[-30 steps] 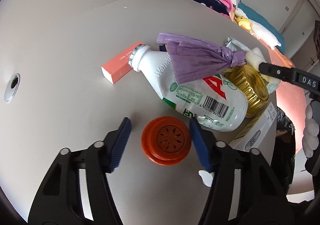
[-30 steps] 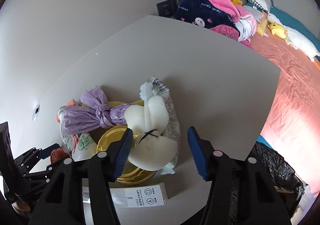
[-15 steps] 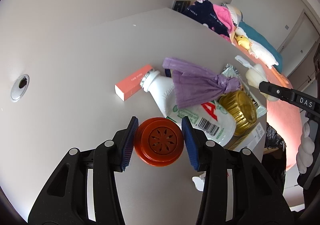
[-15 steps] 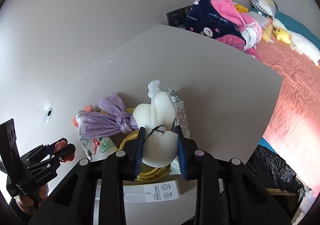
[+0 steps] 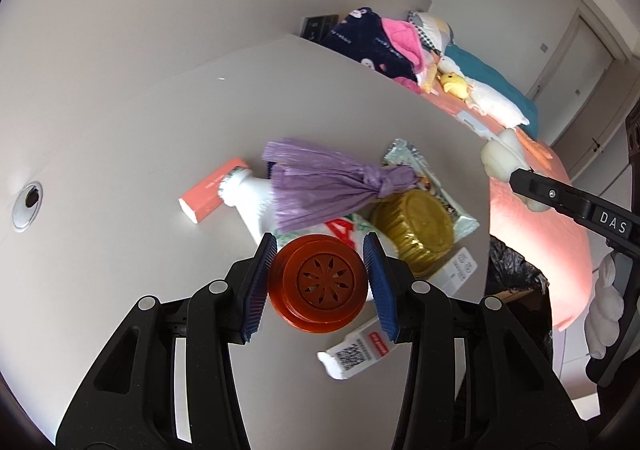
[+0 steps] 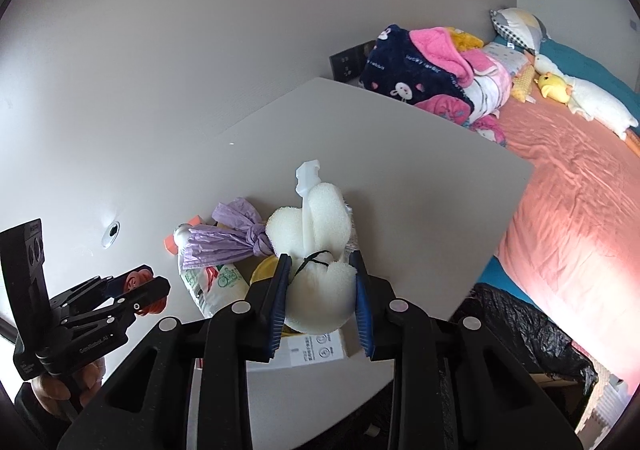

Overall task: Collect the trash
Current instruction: 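Carry the orange cap and white plush to the trash bag and release both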

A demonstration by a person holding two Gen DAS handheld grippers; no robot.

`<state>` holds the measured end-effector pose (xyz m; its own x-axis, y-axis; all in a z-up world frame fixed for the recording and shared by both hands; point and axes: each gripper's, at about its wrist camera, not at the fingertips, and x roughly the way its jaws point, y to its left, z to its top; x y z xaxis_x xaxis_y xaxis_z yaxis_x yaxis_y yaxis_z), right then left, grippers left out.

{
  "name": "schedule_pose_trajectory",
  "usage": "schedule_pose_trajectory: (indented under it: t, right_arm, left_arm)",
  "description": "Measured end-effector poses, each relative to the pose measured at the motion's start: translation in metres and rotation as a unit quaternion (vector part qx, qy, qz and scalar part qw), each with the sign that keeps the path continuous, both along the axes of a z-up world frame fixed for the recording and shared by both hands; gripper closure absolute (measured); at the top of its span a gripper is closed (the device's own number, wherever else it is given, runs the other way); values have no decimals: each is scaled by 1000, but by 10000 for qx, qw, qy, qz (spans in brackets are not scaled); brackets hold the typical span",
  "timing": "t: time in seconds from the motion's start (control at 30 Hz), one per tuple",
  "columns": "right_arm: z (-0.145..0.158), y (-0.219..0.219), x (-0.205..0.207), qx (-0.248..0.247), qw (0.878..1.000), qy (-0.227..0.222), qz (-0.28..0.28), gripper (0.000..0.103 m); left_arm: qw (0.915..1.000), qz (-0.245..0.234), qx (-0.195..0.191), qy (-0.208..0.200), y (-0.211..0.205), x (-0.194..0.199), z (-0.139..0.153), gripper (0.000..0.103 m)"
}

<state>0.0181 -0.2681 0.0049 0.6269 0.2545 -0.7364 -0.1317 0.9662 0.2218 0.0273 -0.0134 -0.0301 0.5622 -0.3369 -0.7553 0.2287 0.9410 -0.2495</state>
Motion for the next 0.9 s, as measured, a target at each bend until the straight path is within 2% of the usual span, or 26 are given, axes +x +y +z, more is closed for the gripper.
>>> schedule_pose_trajectory:
  t: [0.43, 0.9]
  right_arm:
    - [8, -48, -40, 19, 9984, -105, -549, 72]
    - [14, -87, -77, 48, 9941, -218, -1064, 72]
  left_arm:
    - [9977, -658, -125, -49, -51, -9, 8, 59]
    - [9908, -1346, -160, -71, -103, -19, 18, 59]
